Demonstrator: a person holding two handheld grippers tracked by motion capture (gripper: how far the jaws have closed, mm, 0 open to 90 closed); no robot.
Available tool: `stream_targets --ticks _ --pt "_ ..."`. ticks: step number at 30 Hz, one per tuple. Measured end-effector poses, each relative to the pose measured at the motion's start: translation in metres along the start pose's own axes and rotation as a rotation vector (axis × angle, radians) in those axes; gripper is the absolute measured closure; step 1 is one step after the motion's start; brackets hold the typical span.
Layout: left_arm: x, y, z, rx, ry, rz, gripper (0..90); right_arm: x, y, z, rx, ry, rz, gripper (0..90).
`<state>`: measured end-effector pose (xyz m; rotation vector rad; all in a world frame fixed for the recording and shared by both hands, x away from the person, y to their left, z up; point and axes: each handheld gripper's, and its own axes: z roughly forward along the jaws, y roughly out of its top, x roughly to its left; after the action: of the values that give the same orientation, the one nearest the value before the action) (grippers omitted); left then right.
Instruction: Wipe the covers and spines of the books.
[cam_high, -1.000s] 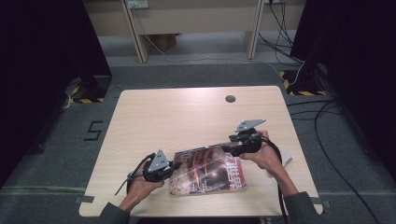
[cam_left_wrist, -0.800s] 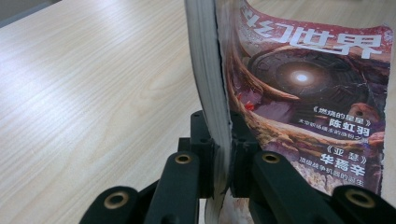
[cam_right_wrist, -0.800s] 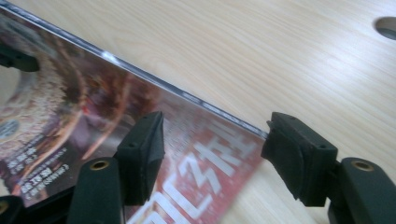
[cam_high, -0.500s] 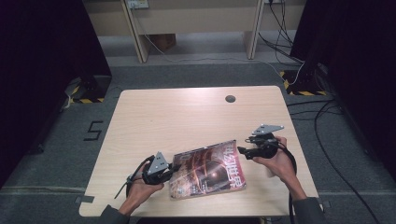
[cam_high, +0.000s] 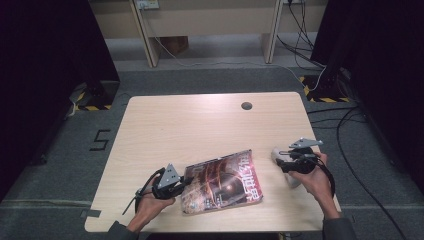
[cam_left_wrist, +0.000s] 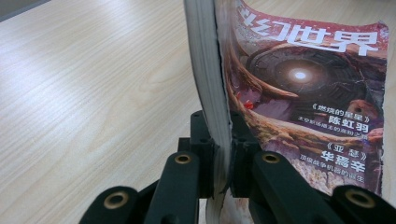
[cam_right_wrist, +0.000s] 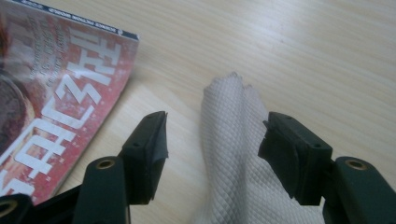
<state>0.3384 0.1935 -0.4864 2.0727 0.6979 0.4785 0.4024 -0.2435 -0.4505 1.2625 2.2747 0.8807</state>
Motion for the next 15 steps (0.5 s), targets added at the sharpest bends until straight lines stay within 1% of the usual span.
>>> stream_targets --ticks 3,6,8,9,10,11,15 --pt "-0.001 -0.001 0.0 0.002 0.005 0.002 83.4 -0.003 -0.006 0.001 0.017 -0.017 0.006 43.4" --pt "-0.001 -0.001 0.0 0.004 0.006 0.0 83.4 -0.007 -0.011 0.003 0.033 -0.023 0.018 44.3" --pt "-0.002 -0.001 0.0 0.004 0.007 0.0 83.4 -0.01 -0.014 0.005 0.044 -0.032 0.017 44.8" --pt "-0.002 -0.001 0.0 0.005 0.007 0.0 83.4 -0.01 -0.015 0.005 0.047 -0.03 0.025 45.0" --pt "-0.002 -0.001 0.0 0.005 0.008 -0.001 83.4 -0.012 -0.016 0.006 0.048 -0.031 0.019 45.0" --pt "-0.002 -0.001 0.0 0.004 0.008 -0.002 83.4 -0.012 -0.016 0.006 0.055 -0.028 0.029 45.0" --pt "-0.002 -0.001 0.0 0.005 0.008 -0.003 83.4 -0.013 -0.019 0.009 0.062 -0.025 0.037 44.5"
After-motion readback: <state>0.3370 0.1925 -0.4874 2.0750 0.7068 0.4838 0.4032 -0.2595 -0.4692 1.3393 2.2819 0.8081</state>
